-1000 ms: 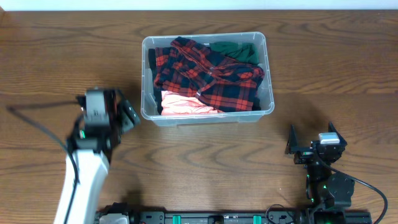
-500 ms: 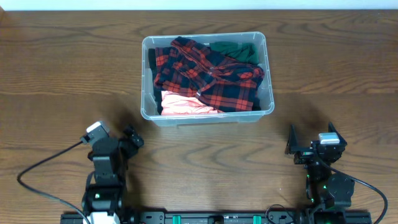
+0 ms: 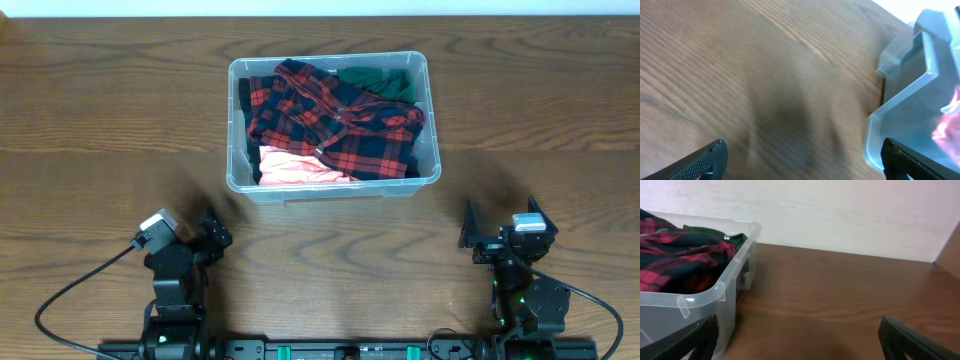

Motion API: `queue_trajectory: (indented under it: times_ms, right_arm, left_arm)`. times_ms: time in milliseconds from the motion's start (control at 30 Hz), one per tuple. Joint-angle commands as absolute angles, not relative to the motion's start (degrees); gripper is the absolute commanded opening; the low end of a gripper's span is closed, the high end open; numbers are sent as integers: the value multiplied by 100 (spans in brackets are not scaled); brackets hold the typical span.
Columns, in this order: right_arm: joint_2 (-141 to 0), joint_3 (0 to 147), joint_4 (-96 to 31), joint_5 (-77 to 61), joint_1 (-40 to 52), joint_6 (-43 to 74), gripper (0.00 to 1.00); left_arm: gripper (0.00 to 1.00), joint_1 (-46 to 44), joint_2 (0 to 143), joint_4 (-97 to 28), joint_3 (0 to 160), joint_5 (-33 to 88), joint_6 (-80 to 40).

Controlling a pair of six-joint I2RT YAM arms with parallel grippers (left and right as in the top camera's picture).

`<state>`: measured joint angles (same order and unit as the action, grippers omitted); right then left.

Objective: Pack container

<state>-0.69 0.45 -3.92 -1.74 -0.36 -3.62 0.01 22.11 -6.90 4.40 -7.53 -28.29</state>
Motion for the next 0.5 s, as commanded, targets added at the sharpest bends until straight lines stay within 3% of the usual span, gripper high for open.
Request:
queue_trajectory:
  times_ms: [0,467]
  right_arm:
    - [-30,32,-410,-217,-45,-436,99]
    - [-30,30,-410,-215,-45,-438,99]
  left_arm:
    - [98,36,1979,-652,349,-803,-2810]
    - [98,36,1144,-384,54,-799,-2497]
